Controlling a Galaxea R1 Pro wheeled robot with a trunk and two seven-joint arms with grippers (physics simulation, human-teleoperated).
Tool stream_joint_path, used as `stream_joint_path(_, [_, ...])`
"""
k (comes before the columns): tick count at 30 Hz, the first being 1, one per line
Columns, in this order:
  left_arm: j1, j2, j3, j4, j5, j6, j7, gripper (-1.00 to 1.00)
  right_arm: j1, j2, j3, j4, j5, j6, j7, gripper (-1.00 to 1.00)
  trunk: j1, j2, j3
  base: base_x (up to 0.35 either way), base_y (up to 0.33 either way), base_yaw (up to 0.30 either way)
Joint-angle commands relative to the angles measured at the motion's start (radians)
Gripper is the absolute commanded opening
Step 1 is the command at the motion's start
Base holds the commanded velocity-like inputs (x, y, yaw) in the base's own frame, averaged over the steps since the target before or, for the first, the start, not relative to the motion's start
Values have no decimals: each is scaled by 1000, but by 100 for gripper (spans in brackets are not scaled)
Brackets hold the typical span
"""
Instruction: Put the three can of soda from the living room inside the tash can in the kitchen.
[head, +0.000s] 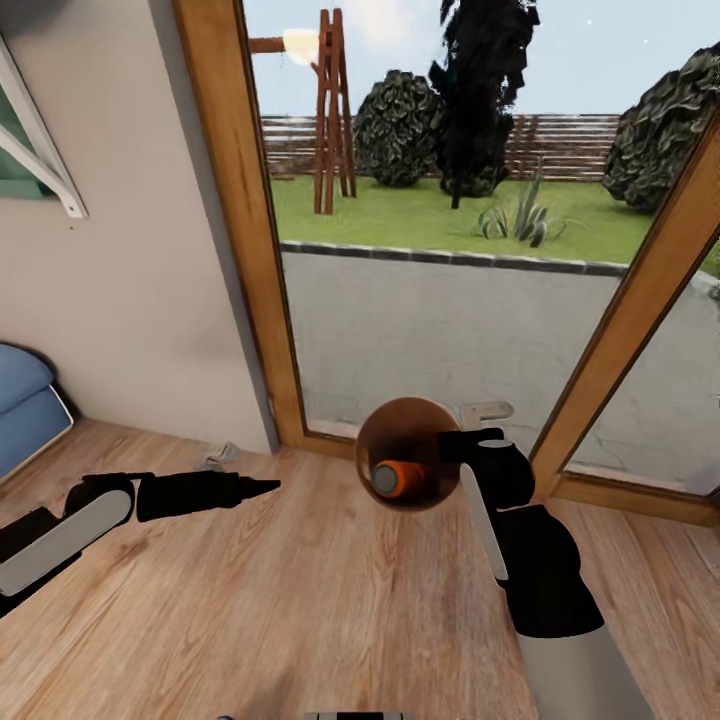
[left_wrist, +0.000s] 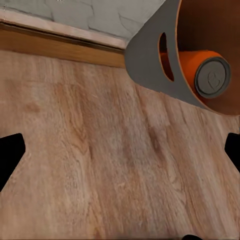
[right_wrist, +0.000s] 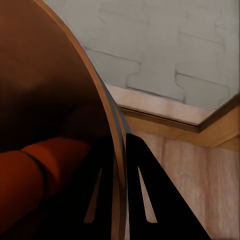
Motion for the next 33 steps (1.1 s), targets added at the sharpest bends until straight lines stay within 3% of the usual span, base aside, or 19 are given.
stream_joint_path(1, [0, -11, -6, 0, -34, -1, 2, 100, 0, 0, 0, -1, 5, 0, 4, -100, 0, 0, -1, 0, 0, -92])
stream_joint_path(4, [0, -44, -37, 1, -64, -1, 4, 100, 0, 0, 1, -1, 5, 0, 4, -100, 0, 0, -6, 0, 0, -91])
stream_joint_path(7, [0, -60, -52, 2, -71, -1, 3, 100, 0, 1, 1, -1, 5, 0, 4, -100, 0, 0, -11, 0, 0, -89])
stream_joint_path(31, [0, -68, -59, 103, -66, -4, 1, 100, 0, 7, 7, -1, 4, 0, 4, -100, 0, 0, -48, 0, 0, -50])
stream_joint_path(32, [0, -63, -60, 131, -66, -5, -2, 100, 0, 26, 84, -1, 5, 0, 2, -100, 0, 0, -50, 0, 0, 0])
stream_joint_path(33, [0, -62, -60, 142, -65, -5, -4, 100, 0, 27, 94, -1, 5, 0, 2, -100, 0, 0, -51, 0, 0, 0])
